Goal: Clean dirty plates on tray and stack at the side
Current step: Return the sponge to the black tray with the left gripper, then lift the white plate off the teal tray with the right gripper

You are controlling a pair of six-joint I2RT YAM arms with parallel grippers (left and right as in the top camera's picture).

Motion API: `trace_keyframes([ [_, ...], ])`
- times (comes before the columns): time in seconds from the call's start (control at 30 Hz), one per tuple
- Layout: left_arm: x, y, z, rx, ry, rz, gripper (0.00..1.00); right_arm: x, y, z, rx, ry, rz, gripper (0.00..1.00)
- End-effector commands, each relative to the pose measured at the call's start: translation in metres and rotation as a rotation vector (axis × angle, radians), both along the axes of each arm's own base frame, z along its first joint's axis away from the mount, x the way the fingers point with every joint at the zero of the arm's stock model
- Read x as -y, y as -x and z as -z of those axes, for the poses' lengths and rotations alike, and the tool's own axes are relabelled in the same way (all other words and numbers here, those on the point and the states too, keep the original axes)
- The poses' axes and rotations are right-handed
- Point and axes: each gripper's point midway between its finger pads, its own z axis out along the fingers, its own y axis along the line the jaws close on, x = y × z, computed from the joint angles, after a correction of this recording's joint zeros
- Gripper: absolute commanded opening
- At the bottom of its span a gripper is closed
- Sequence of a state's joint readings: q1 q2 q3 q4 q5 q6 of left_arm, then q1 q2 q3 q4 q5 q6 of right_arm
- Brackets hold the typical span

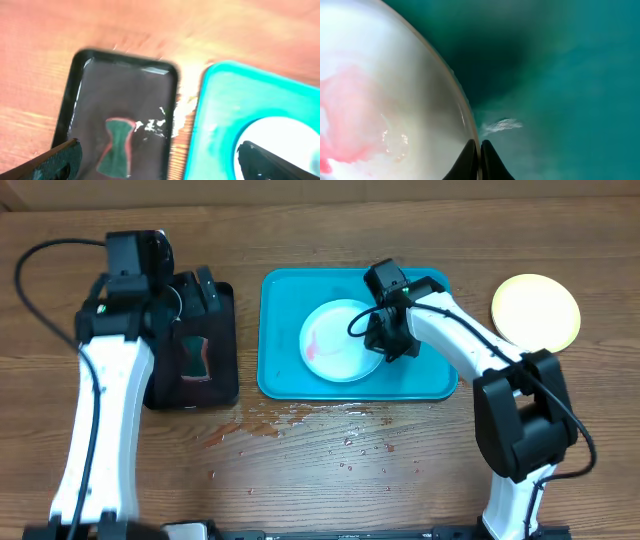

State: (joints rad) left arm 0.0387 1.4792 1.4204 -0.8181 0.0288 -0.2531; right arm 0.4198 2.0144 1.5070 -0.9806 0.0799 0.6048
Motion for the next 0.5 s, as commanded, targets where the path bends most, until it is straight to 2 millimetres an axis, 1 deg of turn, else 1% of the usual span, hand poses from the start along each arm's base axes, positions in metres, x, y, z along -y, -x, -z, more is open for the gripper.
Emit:
trace_keyframes([
  [0.0, 0.018, 0.010, -0.019, 0.037, 0.033, 0.070, 1.00, 0.034, -0.026, -0.059, 0.198, 0.178, 0.044, 0.04],
  [0.1, 0.025, 0.019, -0.027, 0.048, 0.050, 0.095, 1.00, 0.053, -0.029, -0.083, 0.257, 0.275, 0.062, 0.04],
  [0.17, 0.031, 0.023, -0.029, 0.048, 0.073, 0.118, 1.00, 0.063, -0.029, -0.093, 0.284, 0.325, 0.075, 0.04],
  [0.23, 0.034, 0.024, -0.029, 0.042, 0.084, 0.130, 1.00, 0.071, -0.028, -0.100, 0.300, 0.369, 0.084, 0.04],
  [0.47, 0.034, 0.030, -0.024, 0.014, 0.088, 0.130, 1.00, 0.101, -0.028, -0.119, 0.348, 0.559, 0.113, 0.04],
])
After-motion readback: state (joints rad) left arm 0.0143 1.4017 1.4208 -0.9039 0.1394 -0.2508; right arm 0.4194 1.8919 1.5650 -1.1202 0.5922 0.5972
